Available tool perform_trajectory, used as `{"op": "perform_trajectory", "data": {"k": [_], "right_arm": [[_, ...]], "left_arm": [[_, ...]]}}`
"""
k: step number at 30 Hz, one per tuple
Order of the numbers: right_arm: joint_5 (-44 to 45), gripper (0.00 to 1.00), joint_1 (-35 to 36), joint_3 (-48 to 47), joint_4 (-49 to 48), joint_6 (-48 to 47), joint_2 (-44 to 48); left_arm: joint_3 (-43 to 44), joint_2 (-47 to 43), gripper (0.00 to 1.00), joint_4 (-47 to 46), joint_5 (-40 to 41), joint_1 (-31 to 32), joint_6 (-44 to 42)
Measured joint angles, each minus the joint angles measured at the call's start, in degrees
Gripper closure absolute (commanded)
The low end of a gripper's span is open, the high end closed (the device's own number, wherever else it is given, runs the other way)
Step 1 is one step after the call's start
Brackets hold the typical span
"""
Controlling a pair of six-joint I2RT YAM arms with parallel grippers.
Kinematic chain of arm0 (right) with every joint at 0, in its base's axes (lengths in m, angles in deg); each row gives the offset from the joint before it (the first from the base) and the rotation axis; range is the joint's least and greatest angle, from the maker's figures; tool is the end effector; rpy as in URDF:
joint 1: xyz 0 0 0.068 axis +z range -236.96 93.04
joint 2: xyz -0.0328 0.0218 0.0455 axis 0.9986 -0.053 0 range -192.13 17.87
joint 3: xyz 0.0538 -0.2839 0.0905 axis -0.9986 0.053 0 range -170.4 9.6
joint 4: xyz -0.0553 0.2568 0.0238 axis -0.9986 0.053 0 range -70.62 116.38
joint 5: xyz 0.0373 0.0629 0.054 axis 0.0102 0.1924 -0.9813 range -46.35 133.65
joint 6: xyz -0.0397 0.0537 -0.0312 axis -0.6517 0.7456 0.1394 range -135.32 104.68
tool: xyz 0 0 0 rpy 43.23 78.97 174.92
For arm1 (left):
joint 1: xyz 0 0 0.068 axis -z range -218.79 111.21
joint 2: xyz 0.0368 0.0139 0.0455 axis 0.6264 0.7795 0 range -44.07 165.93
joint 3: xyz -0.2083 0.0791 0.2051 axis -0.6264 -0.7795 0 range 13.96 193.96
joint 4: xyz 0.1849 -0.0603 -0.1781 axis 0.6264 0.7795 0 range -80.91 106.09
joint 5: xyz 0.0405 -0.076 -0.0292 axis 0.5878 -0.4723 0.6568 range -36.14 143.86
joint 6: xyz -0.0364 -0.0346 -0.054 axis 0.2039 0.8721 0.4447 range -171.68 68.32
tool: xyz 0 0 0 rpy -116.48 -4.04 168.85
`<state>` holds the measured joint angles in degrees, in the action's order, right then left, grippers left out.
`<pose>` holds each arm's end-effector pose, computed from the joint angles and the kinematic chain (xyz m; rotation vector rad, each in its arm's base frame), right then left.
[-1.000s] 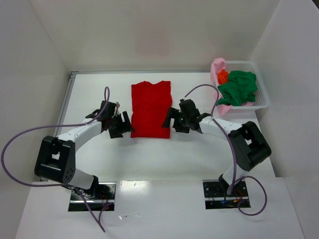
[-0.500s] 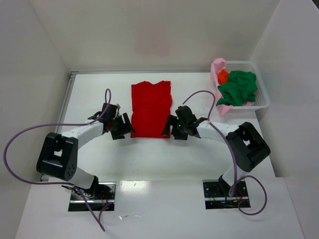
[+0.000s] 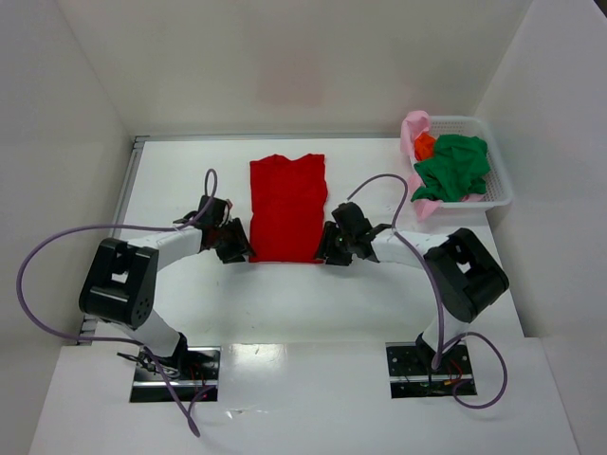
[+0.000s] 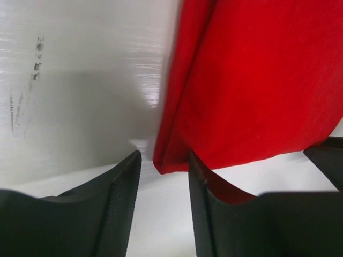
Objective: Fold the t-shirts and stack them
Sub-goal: Grab one side of the 2/3 rectangular tshirt with both arms
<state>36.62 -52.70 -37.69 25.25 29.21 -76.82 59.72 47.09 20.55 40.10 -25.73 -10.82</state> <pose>0.2739 0.1958 0.1576 0.1826 2.6336 0.6815 0.3041 -0.0856 0.1623 -0.5463 2.6047 -0.6446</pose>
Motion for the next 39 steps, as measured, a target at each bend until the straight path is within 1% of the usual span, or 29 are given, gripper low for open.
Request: {"op": "perform_trajectory", "data": {"k": [1, 2, 5, 7, 8, 9, 10, 14, 17, 23, 28, 30, 36, 39], "right_arm": [[0.2, 0.54, 0.0, 0.0, -0.1, 0.1, -0.1], [0.2, 0.55, 0.0, 0.0, -0.3, 0.2, -0.3], [0.3, 0.61, 0.0, -0.4, -0.5, 0.6, -1.0], [0.4, 0.66, 0.0, -0.7, -0.6, 0.7, -1.6], [0.4, 0.71, 0.0, -0.7, -0.6, 0.7, -1.6], [0.4, 0.73, 0.0, -0.7, -0.6, 0.7, -1.7], [0.5, 0.75, 0.0, -0.7, -0.6, 0.8, -1.9], [0.6, 0.9, 0.0, -0.7, -0.6, 0.8, -2.2], [0.7, 0.99, 0.0, -0.7, -0.6, 0.9, -2.3], [0.9, 1.0, 0.0, -0.5, -0.6, 1.0, -1.9], [1.3, 1.0, 0.0, 1.0, -0.2, 1.0, 1.0], [1.3, 1.0, 0.0, 2.1, 0.0, 1.1, 3.4], [1.9, 1.0, 0.0, 5.5, 1.8, 2.3, 15.0], [1.9, 1.0, 0.1, 6.5, 2.4, 2.8, 18.2]], "left_arm": [[0.1, 0.1, 0.56, 0.0, 0.0, 0.0, -0.1], [0.1, 0.2, 0.56, 0.0, 0.0, 0.0, -0.1], [0.1, 0.5, 0.61, 0.0, 0.0, 0.0, -0.2], [0.2, 0.8, 0.67, -0.1, 0.0, 0.0, -0.2], [0.2, 1.0, 0.71, -0.1, -0.1, 0.0, -0.2], [0.4, 1.3, 0.74, -0.2, -0.2, 0.0, -0.2], [0.5, 1.7, 0.82, -0.3, -0.4, 0.0, -0.2], [0.5, 2.3, 1.0, -0.8, -0.8, 0.2, -0.1], [0.7, 2.4, 1.0, -0.9, -0.9, 0.5, -0.1], [1.1, 2.5, 1.0, -0.6, -0.8, 1.9, -0.2], [1.1, 0.9, 1.0, 1.5, -0.5, 2.2, -0.2], [1.1, -1.2, 1.0, 3.1, -0.4, 2.4, -0.2], [1.1, -10.0, 1.0, 6.5, 0.4, 4.8, -0.1], [1.0, -11.8, 1.0, 7.5, 1.0, 6.4, 0.1]]}}
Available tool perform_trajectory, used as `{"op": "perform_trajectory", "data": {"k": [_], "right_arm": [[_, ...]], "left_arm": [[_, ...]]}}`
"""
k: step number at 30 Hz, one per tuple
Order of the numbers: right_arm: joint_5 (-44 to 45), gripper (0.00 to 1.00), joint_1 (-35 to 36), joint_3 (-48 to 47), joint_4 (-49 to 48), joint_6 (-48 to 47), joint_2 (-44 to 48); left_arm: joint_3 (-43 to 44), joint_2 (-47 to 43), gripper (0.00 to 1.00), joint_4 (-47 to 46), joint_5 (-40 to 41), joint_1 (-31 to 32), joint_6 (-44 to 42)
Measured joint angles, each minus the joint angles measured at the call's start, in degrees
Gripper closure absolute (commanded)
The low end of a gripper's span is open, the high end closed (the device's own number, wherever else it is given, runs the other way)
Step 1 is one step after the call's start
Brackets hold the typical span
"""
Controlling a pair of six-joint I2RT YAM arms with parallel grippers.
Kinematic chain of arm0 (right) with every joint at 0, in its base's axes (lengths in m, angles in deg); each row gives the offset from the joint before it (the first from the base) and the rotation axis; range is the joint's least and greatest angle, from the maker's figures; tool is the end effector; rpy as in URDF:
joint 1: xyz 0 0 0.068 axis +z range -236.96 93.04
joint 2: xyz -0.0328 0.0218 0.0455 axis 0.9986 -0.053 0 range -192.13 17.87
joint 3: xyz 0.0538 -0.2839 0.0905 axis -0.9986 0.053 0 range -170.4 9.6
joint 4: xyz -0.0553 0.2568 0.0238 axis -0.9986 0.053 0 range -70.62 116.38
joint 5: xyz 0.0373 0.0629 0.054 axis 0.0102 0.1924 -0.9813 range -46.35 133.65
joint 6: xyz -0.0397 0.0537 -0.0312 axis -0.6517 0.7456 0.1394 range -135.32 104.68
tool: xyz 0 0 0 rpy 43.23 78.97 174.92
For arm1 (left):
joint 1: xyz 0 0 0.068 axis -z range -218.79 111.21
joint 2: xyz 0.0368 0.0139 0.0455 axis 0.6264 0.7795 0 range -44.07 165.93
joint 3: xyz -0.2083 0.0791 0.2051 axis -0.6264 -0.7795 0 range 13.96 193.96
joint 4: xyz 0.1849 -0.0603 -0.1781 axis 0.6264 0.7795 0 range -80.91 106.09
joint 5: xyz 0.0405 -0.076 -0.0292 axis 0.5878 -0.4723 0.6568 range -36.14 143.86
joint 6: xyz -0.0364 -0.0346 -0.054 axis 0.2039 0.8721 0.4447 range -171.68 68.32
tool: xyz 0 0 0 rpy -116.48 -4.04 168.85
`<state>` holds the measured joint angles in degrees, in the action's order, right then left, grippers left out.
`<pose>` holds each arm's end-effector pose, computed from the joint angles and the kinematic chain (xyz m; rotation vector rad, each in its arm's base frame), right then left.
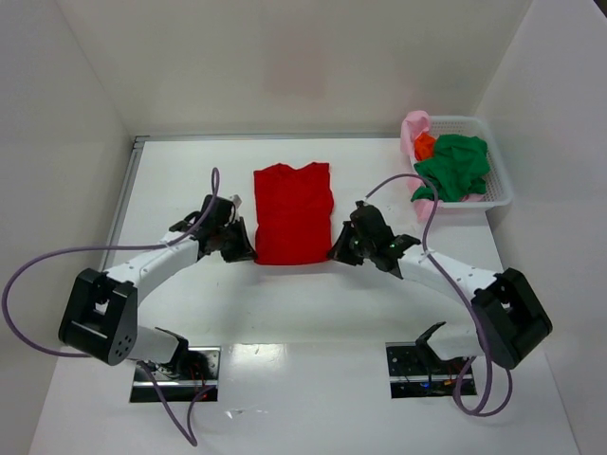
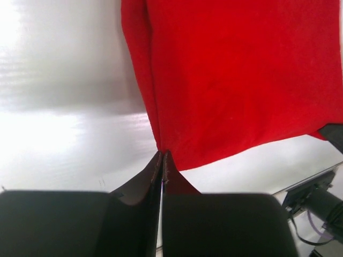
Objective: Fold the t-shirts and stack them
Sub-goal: Grab one side of the 2/3 rectangular tshirt with both arms, then fold the long partially folded tshirt into a neat square
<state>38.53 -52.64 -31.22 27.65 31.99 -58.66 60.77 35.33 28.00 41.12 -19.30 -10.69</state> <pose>0.2319 0.1651 0.2106 0.2337 2.4692 0.7723 0.2688 -0.1095 0.2157 -0.3826 2.5545 -0.7027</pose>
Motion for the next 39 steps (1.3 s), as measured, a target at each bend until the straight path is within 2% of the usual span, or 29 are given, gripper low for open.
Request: {"op": "perform_trajectory", "data": {"k": [5, 13, 17, 24, 32, 39], "right_arm": [[0.3, 1.0, 2.2, 2.6, 2.1, 1.6, 4.4], [1.1, 1.0, 4.3, 4.9, 6.8, 5.1, 20.5], [2.9, 1.0, 4.4, 3.4, 9.0, 5.8, 24.3], [4.8, 1.0, 1.4, -2.6, 10.0, 3.2, 19.6], [3.6, 1.0, -5.8, -9.8, 7.2, -2.2, 6.3], [1.5, 0.98, -8.8, -17.3, 3.7, -5.1, -6.5]], "left_arm": [[-1.4, -4.0, 1.0, 3.1, 2.1, 2.8, 1.4], [-2.0, -23.2, 1.0, 9.7, 3.5, 3.5, 4.3], [0.4, -26.6, 1.0, 13.2, 3.8, 3.6, 4.5], [7.0, -20.8, 1.0, 14.6, 6.9, 3.7, 3.9], [16.7, -4.4, 1.0, 11.5, 7.1, 1.1, 0.3], [24.0, 8.0, 1.0, 9.6, 5.5, -3.7, -2.2]]}}
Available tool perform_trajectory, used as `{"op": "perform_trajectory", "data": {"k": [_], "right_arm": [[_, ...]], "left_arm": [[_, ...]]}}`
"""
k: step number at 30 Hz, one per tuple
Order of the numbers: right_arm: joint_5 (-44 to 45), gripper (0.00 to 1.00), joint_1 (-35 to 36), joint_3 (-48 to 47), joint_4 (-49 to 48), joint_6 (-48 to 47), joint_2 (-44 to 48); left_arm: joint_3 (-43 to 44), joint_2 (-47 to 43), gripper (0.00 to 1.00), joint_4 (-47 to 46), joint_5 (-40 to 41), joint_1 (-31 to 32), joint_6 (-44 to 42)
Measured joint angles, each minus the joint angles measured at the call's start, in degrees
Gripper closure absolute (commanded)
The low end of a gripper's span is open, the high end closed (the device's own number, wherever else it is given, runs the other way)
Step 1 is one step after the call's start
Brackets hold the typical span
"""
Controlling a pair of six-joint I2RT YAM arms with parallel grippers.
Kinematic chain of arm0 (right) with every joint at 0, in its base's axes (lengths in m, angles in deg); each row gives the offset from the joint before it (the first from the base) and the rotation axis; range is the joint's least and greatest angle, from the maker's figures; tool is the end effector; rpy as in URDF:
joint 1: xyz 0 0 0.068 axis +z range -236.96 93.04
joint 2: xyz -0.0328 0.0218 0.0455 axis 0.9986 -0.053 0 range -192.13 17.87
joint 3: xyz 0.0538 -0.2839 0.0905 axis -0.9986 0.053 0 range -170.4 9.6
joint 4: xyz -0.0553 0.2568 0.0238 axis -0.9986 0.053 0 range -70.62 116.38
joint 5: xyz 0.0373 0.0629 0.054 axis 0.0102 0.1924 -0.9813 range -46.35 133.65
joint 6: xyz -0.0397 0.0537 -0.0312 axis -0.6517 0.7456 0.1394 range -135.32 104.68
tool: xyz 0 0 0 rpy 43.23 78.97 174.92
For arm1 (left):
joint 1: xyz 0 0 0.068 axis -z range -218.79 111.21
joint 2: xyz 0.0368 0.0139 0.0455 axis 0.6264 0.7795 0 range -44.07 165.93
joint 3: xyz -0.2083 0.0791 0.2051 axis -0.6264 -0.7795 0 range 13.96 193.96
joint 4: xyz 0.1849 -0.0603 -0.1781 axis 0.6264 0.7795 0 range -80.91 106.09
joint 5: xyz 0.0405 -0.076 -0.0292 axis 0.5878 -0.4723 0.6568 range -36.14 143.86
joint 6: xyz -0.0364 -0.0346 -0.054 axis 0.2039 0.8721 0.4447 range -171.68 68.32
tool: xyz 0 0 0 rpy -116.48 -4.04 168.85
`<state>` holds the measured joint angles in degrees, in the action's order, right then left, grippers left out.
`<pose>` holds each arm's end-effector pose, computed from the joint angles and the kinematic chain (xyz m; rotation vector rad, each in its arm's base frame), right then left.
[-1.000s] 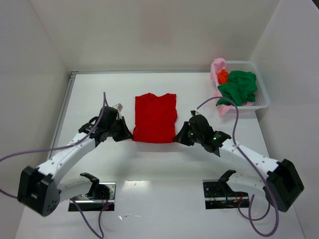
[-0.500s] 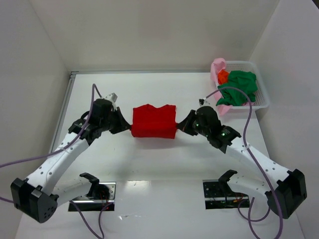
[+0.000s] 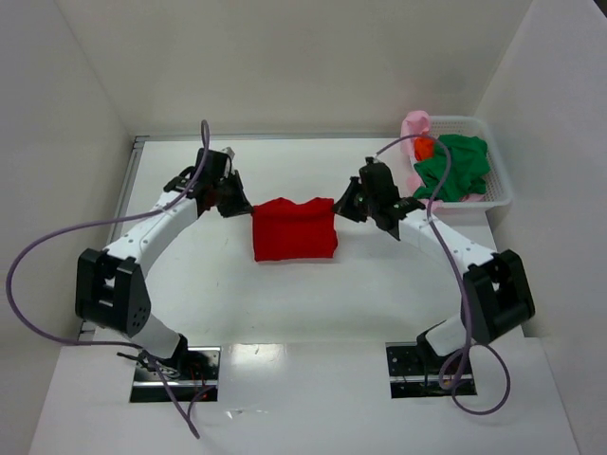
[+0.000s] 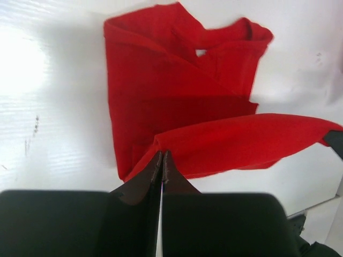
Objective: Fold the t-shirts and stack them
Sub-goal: Fold the long partially folded tshirt into a neat square
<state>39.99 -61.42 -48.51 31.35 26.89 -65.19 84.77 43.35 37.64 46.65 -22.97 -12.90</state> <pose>0.3071 0.1512 0.2749 0.2985 2.2917 0.7047 0.3406 -0.1045 0.2991 -0.4227 2.3989 -0.5969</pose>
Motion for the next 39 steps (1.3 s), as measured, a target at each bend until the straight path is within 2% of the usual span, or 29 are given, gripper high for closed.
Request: {"op": "perform_trajectory", "data": {"k": [11, 21, 23, 24, 27, 29, 30, 31, 32, 34, 37, 39], "right_arm": [[-2.9, 0.98, -3.1, -11.1, -2.5, -1.7, -15.8], [-3.0, 1.0, -5.3, -15.4, -3.4, -2.3, -22.8], [-3.0, 1.0, -5.4, -15.4, -3.5, -2.3, -23.5], [-3.0, 1.0, -5.4, -15.4, -3.5, -2.3, -23.8], [-3.1, 1.0, -5.4, -15.4, -3.6, -2.3, -24.5], [-3.0, 0.86, -5.4, -15.4, -3.8, -2.3, -25.0], [-2.6, 0.74, -5.5, -15.4, -3.7, -2.2, -25.2], [-2.4, 0.47, -5.6, -15.4, -3.7, -2.2, -25.5], [-2.0, 0.4, -5.8, -15.4, -3.7, -1.9, -25.7], [-1.4, 0.35, -6.1, -15.4, -3.7, -2.2, -26.2], [-1.0, 0.22, -6.3, -15.4, -3.7, -2.3, -26.3], [-0.6, 0.22, -6.3, -15.4, -3.7, -2.3, -25.9]], "left_arm": [[8.5, 12.9, 1.0, -1.4, -2.2, -3.8, -3.0], [16.7, 24.5, 1.0, -3.5, -4.6, -5.1, -4.6], [17.7, 26.3, 0.98, -3.5, -5.1, -5.3, -5.1], [18.4, 27.2, 0.92, -3.6, -5.4, -5.4, -5.4], [19.7, 29.3, 0.88, -3.6, -6.2, -6.1, -5.7], [20.7, 30.4, 0.67, -3.6, -6.2, -6.5, -6.1], [21.2, 30.9, 0.59, -3.6, -5.9, -6.7, -6.5], [21.6, 31.3, 0.55, -3.6, -5.8, -7.1, -7.0], [21.8, 31.6, 0.42, -3.7, -5.6, -7.5, -7.2], [22.1, 31.9, 0.34, -3.5, -5.3, -8.1, -7.8], [22.5, 31.8, 0.29, -3.4, -5.0, -8.8, -8.6], [22.4, 31.3, 0.29, -3.5, -5.1, -8.9, -8.8]]}}
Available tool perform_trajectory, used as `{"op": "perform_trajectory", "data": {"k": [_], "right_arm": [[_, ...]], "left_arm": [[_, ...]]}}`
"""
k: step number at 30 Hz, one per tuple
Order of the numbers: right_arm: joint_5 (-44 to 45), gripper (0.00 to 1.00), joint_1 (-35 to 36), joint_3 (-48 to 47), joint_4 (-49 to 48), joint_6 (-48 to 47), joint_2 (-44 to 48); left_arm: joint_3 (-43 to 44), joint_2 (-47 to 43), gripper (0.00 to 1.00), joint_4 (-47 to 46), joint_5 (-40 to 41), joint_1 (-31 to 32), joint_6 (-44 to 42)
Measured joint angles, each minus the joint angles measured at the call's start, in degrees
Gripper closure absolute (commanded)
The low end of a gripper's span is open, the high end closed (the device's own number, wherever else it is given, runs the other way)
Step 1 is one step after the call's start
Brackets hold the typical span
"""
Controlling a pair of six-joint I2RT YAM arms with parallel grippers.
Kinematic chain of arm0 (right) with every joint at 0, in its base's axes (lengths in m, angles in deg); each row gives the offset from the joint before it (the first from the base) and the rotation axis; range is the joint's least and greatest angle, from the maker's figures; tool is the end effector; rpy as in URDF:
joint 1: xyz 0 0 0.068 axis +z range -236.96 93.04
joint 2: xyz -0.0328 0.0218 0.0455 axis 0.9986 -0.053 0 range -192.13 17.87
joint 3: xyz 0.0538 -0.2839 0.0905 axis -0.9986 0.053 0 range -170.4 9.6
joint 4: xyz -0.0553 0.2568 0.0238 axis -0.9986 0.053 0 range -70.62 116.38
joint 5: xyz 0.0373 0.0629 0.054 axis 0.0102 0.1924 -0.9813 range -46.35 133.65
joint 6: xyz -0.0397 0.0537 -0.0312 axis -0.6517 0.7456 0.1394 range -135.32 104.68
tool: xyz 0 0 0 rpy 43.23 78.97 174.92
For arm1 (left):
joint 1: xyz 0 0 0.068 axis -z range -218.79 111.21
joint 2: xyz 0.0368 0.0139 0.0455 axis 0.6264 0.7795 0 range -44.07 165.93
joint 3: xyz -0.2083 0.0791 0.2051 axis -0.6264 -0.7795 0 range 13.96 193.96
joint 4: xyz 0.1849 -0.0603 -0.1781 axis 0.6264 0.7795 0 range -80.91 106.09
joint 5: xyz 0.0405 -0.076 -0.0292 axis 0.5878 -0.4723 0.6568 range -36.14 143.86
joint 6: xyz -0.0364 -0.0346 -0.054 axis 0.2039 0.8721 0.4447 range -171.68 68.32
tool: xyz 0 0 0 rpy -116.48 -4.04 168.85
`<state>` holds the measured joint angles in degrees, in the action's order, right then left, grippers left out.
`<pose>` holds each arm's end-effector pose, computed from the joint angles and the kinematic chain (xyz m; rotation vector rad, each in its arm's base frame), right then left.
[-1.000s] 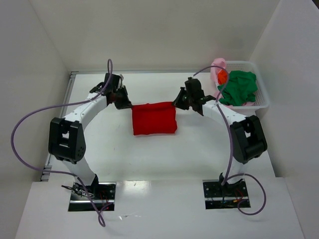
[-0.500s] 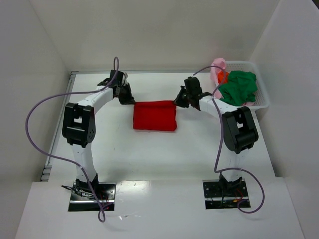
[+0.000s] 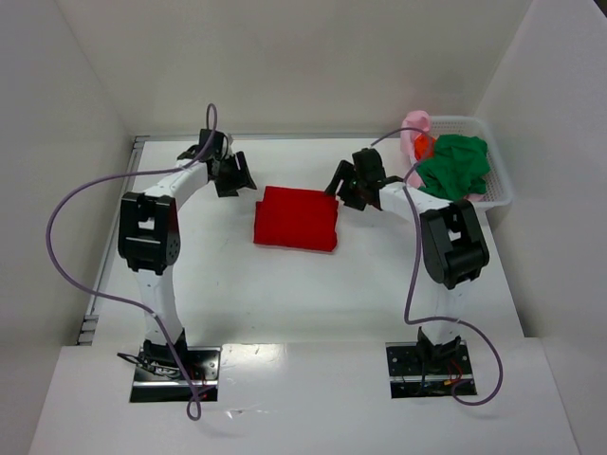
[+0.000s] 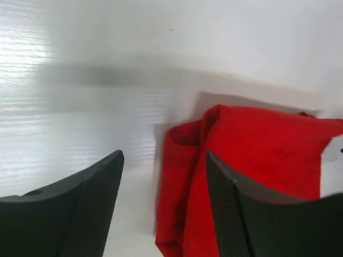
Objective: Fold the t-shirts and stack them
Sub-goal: Fold the long partially folded tshirt into a neat square
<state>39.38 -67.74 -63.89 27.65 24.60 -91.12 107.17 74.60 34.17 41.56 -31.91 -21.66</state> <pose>0.4234 0.1525 0.2038 0.3954 2.3783 0.5860 0.4908 -0.0724 0.2165 -0.4070 2.4698 -0.5394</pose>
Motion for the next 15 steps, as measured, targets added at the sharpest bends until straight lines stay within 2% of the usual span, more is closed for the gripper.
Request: {"op": "perform_trajectory", "data": {"k": [1, 2, 5, 6, 8, 10, 15], "right_arm": [[0.2, 0.22, 0.0, 0.1, 0.0, 0.0, 0.5], [0.5, 0.24, 0.0, 0.8, -0.3, 0.0, 1.3], [0.7, 0.44, 0.0, 3.4, -0.5, -0.2, 5.5], [0.5, 0.56, 0.0, 4.1, -0.6, -0.1, 7.0], [-0.2, 0.65, -0.1, 5.0, -1.4, 0.1, 9.2], [-1.3, 0.7, -0.1, 6.6, -2.8, 0.7, 10.9], [-2.5, 0.76, 1.9, 12.0, -5.2, 1.8, 11.9]], "left_arm": [[-0.5, -0.7, 0.29, -0.3, -0.2, 0.0, -0.1], [-1.4, -1.8, 0.34, -0.6, -0.5, 0.0, -0.1], [-4.9, -6.7, 0.49, -2.2, -2.8, 0.0, -0.1], [-6.3, -8.6, 0.64, -2.7, -3.7, 0.2, -0.1], [-8.5, -12.0, 0.76, -4.0, -5.1, 0.6, 0.0], [-10.6, -14.6, 0.9, -5.5, -6.1, 1.6, 0.0], [-16.8, -16.5, 0.92, -8.7, -8.0, 5.4, 0.2]]}}
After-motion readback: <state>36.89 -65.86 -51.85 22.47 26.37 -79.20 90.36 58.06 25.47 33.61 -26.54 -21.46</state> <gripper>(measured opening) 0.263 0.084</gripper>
